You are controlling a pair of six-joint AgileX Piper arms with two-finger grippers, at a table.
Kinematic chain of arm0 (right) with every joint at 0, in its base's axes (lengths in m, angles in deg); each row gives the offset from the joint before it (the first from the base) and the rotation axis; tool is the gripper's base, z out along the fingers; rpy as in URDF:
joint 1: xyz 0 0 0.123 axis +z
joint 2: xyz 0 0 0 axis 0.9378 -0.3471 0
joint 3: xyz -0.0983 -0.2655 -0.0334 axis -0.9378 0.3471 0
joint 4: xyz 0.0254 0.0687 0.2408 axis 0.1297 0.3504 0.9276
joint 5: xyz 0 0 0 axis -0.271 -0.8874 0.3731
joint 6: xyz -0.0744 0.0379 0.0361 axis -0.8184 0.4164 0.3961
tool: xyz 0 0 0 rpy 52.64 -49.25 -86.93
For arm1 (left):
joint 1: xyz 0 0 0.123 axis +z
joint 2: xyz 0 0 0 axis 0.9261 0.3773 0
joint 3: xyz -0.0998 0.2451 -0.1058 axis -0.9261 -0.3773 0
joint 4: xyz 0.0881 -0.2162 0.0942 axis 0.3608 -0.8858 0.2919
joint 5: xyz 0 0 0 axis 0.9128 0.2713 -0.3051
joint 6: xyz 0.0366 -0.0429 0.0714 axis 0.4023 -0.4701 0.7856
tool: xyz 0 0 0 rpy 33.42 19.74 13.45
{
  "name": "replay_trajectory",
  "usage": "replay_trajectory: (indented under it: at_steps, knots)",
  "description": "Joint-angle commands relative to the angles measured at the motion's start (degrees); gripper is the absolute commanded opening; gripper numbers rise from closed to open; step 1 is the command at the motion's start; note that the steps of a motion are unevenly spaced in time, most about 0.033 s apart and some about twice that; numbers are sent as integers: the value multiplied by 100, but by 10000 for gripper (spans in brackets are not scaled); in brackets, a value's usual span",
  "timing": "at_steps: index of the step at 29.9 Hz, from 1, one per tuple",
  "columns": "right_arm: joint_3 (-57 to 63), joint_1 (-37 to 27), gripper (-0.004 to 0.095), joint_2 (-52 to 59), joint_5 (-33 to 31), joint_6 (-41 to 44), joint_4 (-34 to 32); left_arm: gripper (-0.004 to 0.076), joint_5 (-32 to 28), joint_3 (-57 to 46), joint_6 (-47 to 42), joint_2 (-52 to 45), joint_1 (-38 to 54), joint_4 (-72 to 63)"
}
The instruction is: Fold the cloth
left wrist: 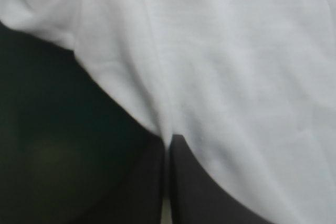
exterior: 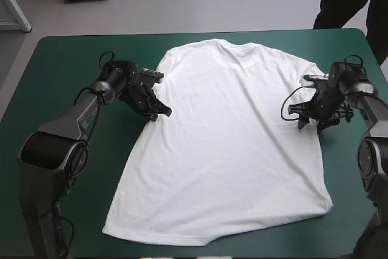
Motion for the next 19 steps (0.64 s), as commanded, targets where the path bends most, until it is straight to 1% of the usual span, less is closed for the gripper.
replay_trajectory:
  at_steps: [1, 2, 5, 8, 11, 14, 19]
  knots:
    - [-149, 12, 329, 148, -43, -230, 316, -22, 153, 174, -34, -96, -73, -242]
    - [-149, 42, 257, 137, -68, -364, 402, -22, 153, 220, -34, -96, -73, -242]
    - [-149, 118, -6, 109, -143, -668, 665, -22, 226, 333, -34, -96, -73, -242]
    - [-149, 177, -14, 109, -190, -696, 828, -22, 353, 427, -34, -96, -73, -230]
    - [-320, 239, -14, 109, -537, -681, 812, -22, 523, 513, -34, -167, -73, -191]
    - [-702, 238, -14, 238, -777, -660, 813, -22, 548, 527, -34, -446, -73, -91]
    - [-1558, 214, -14, 604, -865, -566, 823, -22, 561, 570, -157, -1200, -62, 467]
